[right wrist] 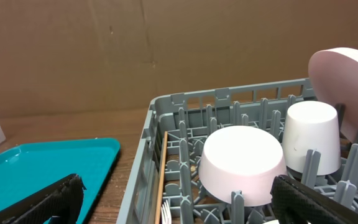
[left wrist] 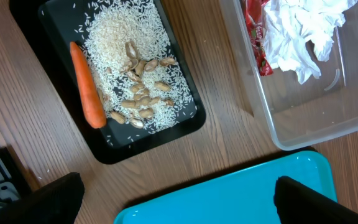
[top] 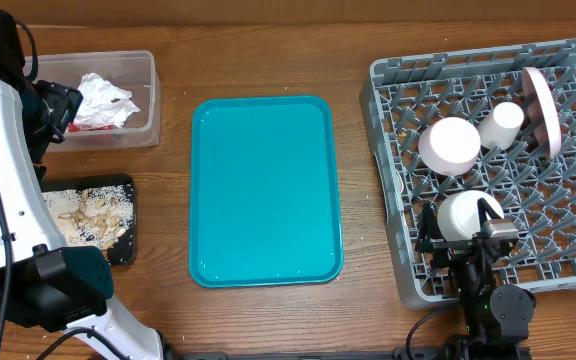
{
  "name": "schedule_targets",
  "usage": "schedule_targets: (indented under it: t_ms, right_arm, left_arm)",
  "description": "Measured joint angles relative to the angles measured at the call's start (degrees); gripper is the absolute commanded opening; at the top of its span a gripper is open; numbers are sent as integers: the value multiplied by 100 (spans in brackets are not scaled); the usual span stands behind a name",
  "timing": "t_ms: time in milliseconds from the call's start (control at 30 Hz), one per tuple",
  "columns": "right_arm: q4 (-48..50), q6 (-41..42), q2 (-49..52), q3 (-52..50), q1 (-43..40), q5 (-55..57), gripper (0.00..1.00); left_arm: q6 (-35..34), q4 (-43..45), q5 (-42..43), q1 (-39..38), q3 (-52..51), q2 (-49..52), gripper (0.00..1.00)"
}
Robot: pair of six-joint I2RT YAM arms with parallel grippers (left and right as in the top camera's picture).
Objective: Sort waste into correct bins and load items into the dishwasher rack
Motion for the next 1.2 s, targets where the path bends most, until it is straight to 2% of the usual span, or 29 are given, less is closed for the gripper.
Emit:
schedule_targets:
  t_ms: [1200]
  right_arm:
    - [-2,0,0,0,0,7,100]
  left_arm:
    - [0,4,0,-142,-4,-87,100]
